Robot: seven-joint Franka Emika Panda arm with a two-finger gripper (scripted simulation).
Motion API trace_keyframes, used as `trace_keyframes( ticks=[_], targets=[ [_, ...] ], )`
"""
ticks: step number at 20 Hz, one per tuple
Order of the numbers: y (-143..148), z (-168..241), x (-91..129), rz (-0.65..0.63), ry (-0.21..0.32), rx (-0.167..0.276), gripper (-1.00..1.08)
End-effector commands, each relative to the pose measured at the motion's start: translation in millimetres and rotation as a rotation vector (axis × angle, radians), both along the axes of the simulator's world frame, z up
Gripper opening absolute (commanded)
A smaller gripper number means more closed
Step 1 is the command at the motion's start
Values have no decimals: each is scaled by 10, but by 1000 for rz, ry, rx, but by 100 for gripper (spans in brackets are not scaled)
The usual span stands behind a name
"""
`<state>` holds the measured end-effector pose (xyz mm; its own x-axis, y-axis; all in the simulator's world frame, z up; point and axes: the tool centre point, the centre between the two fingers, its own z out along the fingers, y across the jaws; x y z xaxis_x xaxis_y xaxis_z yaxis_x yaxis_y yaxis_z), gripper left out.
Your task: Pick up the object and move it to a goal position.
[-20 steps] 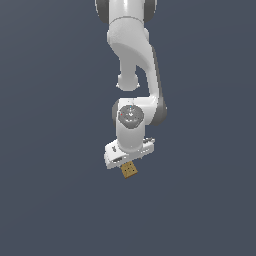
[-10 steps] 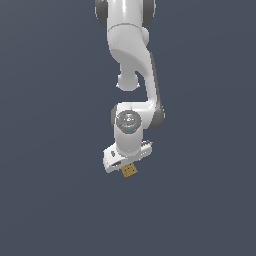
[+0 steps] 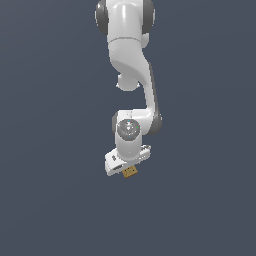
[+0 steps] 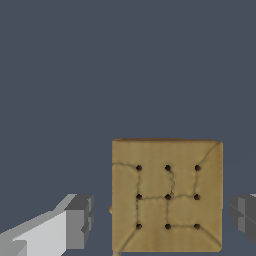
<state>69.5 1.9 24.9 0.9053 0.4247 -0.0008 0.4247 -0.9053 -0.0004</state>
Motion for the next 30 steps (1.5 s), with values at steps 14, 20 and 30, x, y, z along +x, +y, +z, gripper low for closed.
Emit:
trace_keyframes(
  ticks=[14,20,30],
  targets=[
    [-1,-142,15,1,-1,0,-100],
    [-12,-136,2,1,0,0,-100],
    [-167,-20,-194,1,0,0,-100]
  ],
)
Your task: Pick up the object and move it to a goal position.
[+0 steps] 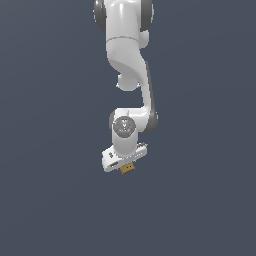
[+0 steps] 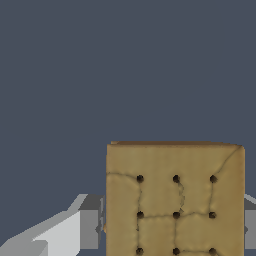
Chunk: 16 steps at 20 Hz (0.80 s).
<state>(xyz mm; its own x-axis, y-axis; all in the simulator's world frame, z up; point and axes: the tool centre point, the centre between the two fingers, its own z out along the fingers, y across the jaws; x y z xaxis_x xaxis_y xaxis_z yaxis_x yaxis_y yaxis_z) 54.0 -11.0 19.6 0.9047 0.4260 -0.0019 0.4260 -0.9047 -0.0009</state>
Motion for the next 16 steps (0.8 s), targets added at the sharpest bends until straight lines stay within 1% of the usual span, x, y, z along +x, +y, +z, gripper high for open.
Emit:
trace_keyframes(
  ticks=[1,7,16],
  targets=[
    [-66,53,-74,0,-1,0,-100],
    [-292,221,-357,0,-1,0,-100],
    [-762,570,-934,0,-1,0,-100]
  ],
)
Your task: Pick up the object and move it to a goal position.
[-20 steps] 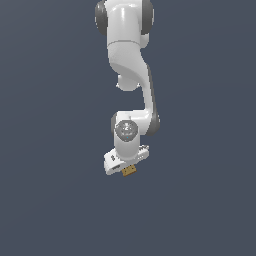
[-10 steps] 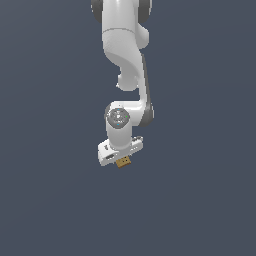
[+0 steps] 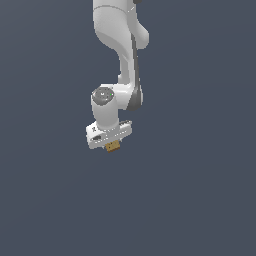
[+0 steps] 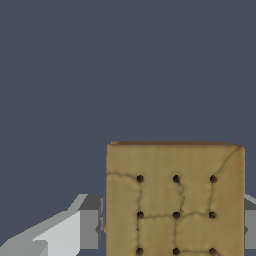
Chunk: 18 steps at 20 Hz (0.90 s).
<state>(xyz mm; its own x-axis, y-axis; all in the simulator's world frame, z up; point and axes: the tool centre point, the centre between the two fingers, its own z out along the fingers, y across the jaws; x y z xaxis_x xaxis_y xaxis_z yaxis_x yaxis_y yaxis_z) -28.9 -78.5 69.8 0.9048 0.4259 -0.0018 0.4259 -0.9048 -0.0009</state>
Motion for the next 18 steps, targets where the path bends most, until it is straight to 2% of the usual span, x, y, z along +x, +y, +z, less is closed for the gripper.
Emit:
trace_keyframes(
  ticks=[1,10,18],
  targets=[
    [-143,109,-172,0,-1,0,-100],
    [-569,429,-667,0,-2,0,-100],
    [-756,567,-862,0,-2,0,-100]
  ],
)
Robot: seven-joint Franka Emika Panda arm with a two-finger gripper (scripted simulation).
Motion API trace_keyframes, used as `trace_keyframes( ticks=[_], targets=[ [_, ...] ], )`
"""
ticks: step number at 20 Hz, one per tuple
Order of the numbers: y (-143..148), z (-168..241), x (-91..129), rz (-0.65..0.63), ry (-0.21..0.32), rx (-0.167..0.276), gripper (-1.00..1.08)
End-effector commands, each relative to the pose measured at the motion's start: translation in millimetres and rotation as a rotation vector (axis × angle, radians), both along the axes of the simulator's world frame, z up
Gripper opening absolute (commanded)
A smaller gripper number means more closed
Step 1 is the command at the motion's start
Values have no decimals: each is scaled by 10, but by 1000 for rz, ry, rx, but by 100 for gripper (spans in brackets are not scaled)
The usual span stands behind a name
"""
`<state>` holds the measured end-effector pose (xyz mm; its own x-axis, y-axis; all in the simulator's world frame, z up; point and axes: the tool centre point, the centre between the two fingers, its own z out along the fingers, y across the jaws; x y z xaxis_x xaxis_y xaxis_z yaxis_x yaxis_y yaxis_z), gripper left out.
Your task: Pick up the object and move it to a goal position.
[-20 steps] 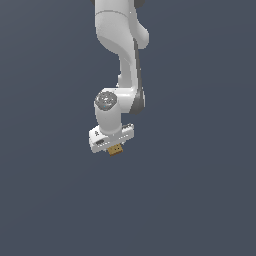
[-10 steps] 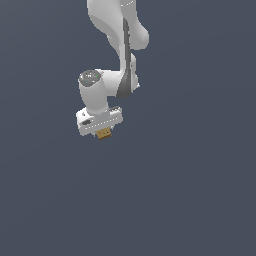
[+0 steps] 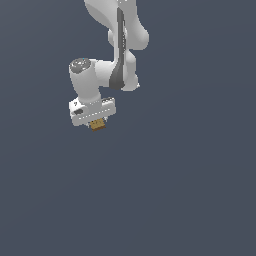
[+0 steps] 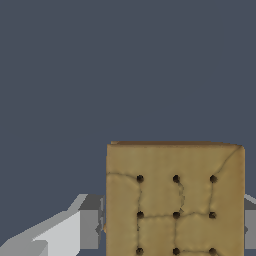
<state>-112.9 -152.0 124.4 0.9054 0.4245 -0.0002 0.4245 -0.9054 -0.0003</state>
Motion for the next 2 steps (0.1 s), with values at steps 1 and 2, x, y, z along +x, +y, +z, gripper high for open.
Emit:
trace_keyframes(
  ticks=[1,2],
  targets=[
    [-27,25,-29,1,0,0,-100],
    [-29,26,-31,1,0,0,-100]
  ],
)
